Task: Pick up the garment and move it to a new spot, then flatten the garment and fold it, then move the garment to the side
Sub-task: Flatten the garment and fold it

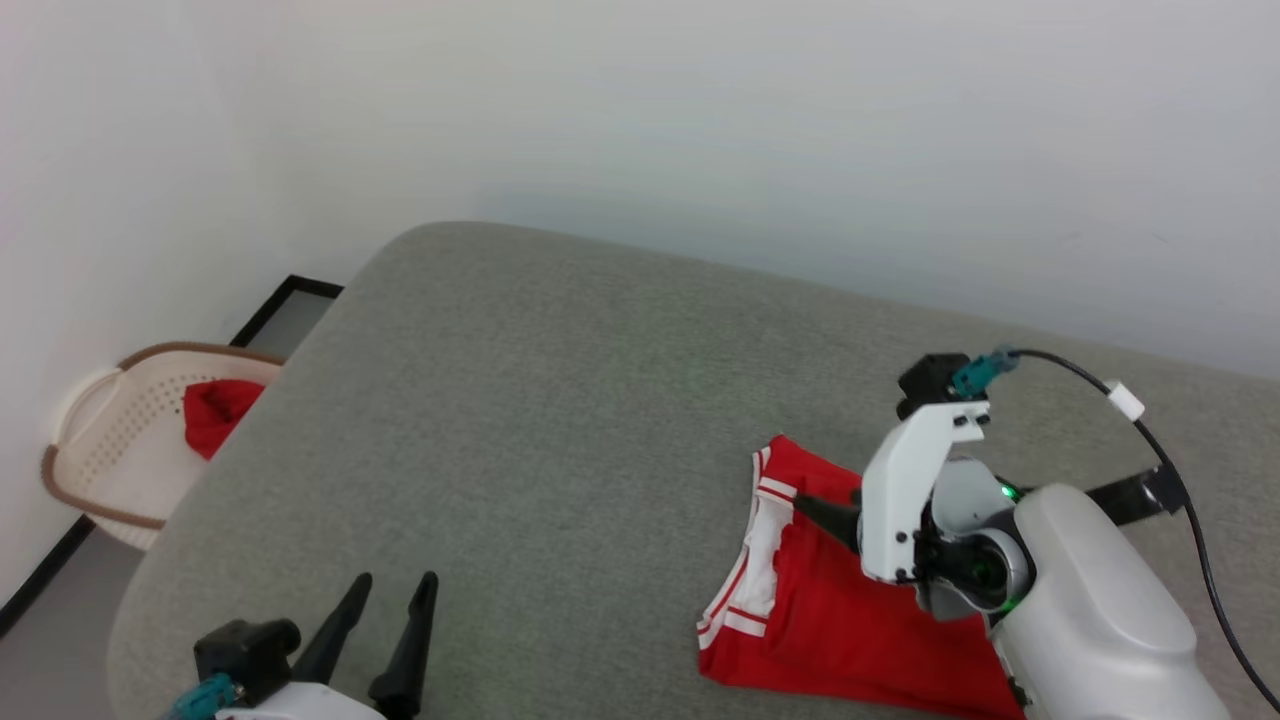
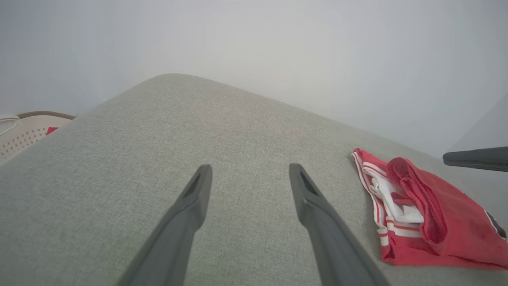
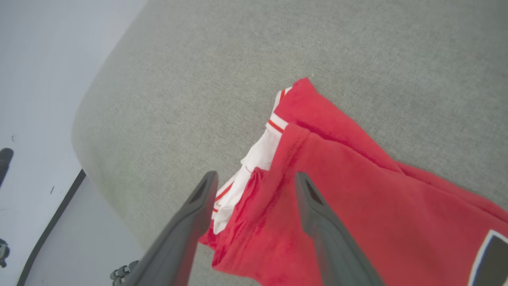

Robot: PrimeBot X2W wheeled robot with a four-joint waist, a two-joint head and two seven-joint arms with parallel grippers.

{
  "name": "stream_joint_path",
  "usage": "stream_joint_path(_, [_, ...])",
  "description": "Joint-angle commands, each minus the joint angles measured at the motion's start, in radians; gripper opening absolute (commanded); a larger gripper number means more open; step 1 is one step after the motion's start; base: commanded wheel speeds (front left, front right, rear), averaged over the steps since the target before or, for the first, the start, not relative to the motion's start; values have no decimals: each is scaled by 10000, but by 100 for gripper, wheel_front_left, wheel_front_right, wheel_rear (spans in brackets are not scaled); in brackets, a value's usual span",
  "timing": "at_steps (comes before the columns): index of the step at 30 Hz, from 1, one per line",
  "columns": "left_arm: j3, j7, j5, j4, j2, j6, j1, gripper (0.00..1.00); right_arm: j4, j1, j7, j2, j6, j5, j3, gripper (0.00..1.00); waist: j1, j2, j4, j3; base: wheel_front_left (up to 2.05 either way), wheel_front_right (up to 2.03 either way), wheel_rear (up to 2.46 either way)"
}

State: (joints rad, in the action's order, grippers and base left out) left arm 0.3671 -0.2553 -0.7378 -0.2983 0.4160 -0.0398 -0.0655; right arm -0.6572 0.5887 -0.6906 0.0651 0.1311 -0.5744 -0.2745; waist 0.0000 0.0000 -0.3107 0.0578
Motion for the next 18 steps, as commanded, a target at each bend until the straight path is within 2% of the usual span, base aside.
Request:
stream_joint_path(1, [-33,-10,6,-3,-11,-23,-50,100,17,137,65,-2,-8,-62,-105,100,0,0,126,2,0,0,0])
stream_joint_path(8, [-326,-70,16,35,79,-32,71,100,717,397,341,114,-8,-915,-442,100,0,0,760,56,0,0,0])
stream_joint_path(14, [-599,-85,114,223,203,24,285,100,1711,33,786,616,-8,-1423,-413,100,0,0,1501,112,0,0,0])
stream_joint_path(18, [-836,-100,208,453,246,80,462,100,2344,-370,1329,1017,-8,-1590,-46,100,0,0,1994,149,0,0,0])
